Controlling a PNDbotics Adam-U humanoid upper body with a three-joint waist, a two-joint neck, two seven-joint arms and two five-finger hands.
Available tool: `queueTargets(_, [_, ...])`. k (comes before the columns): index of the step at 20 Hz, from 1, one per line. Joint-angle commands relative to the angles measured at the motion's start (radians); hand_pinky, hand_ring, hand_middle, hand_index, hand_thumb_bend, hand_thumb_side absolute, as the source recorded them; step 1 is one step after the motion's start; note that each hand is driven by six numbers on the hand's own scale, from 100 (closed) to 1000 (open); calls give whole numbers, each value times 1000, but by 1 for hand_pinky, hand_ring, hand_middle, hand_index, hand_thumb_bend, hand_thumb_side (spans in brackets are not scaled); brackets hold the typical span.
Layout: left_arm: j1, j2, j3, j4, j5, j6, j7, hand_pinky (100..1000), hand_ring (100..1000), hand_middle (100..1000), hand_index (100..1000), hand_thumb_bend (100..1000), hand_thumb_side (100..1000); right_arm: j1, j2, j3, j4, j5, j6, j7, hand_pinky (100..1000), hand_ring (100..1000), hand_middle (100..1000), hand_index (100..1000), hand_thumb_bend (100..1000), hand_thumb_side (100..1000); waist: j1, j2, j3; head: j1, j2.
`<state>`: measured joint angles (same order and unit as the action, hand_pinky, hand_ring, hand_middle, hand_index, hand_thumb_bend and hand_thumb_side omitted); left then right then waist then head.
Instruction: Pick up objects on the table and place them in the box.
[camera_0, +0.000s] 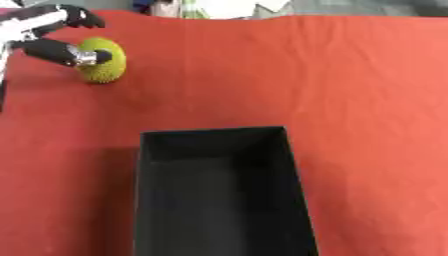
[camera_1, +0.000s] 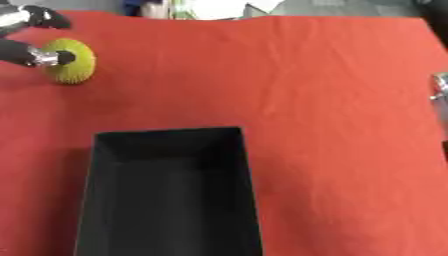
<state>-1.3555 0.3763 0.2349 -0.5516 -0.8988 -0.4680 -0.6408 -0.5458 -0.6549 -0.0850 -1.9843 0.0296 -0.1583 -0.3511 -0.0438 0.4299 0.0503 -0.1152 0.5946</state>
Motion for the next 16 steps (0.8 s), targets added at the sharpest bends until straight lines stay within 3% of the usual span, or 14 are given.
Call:
queueTargets(1, [-15,25,3,-13,-36,-253,-266,1000,949,901,889,535,551,-15,-15,-2,-16,-8,3,-1,726,822,614,762,100,456,2,-20,-3,4,-18])
queueTargets(8, [-2,29,22,-31,-135,-226,-266,1000,957,898,906,642,491,-14,-14,0,-16,-14,5,0,726,823,611,761,100,470,0,-11,-5,4,-14])
queueTargets(11, [-2,33,30,-36,-183,-213,-265,1000,937,883,904,695,326,-12,-14,1,-16,-16,7,0,726,823,610,761,100,477,-1,-9,-3,4,-9])
queueTargets(12, [-1,34,35,-42,-198,-205,-260,1000,915,858,898,681,241,-12,-13,1,-16,-17,7,0,726,823,610,761,100,480,-1,-9,-2,4,-8])
queueTargets(15, [1,29,45,-52,-220,-183,-234,948,855,781,879,620,101,-10,-12,3,-16,-19,8,1,726,823,608,761,100,483,-2,-9,-1,5,-7])
queueTargets(16, [1,28,47,-56,-224,-174,-220,912,824,757,872,584,100,-10,-12,3,-16,-19,9,1,726,823,607,761,100,483,-2,-9,-1,5,-7])
